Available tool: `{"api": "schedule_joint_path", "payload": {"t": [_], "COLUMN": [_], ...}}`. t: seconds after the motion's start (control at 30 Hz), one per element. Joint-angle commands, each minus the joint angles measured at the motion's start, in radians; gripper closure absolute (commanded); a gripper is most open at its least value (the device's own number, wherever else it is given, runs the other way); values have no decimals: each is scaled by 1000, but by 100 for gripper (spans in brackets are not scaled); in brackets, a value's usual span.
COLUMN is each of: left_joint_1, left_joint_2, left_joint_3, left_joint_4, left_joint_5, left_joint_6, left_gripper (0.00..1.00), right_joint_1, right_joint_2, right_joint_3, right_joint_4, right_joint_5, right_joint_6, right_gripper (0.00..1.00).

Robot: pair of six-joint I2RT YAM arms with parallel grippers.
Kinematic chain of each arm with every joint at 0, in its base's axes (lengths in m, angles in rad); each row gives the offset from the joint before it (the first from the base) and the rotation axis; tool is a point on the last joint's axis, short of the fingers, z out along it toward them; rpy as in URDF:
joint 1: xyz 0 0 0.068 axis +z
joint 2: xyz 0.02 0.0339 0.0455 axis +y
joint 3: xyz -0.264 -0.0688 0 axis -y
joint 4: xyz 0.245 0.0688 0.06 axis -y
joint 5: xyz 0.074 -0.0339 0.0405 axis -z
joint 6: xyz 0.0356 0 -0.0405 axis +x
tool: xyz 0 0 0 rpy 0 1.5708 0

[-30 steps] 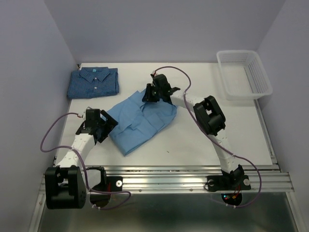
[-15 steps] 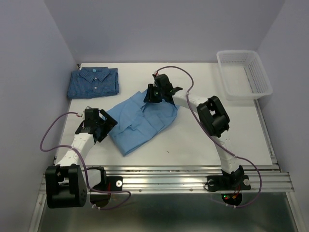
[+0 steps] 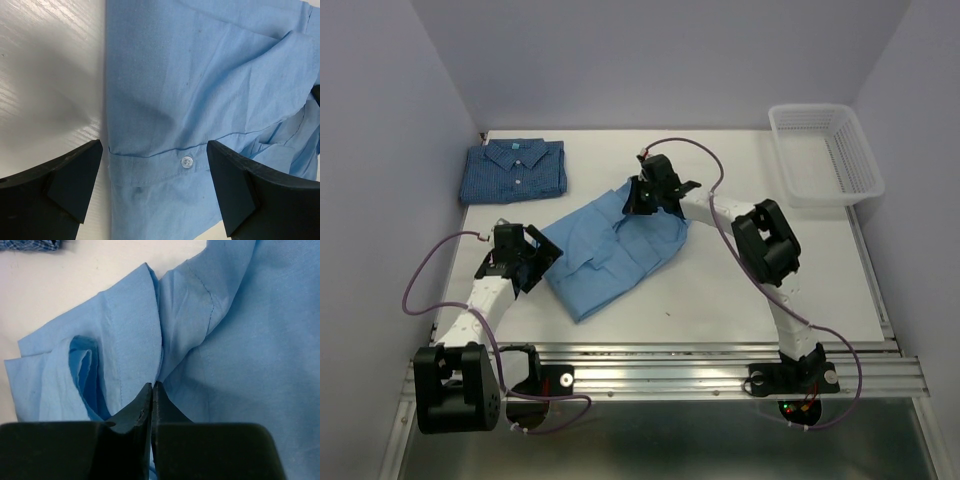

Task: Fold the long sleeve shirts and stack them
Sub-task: Fold the shirt

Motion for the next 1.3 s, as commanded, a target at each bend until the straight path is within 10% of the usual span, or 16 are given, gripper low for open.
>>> {"api": "schedule_joint_path", "payload": {"t": [0.0, 0.63, 0.83, 1.27], "left_joint_1": [5, 6, 6, 3], "left_joint_2": [-25, -54, -59, -26], "left_joint_3": [-9, -72, -92, -163], "left_joint_4": [25, -2, -28, 108], "left_joint_5": [2, 38, 15, 93], "left_joint_6": [13, -16, -42, -70], "left_gripper": [1, 3, 10, 60], "right_joint_1": [13, -7, -7, -7], "right_joint_2": [-150, -180, -184, -310], "right_joint_3": [-43, -254, -225, -255], "right_joint_4": [19, 16, 8, 19], "right_joint_5": [-15, 80, 22, -34], "right_joint_6": [-23, -35, -84, -162], "right_gripper": [99, 97, 72, 41]}}
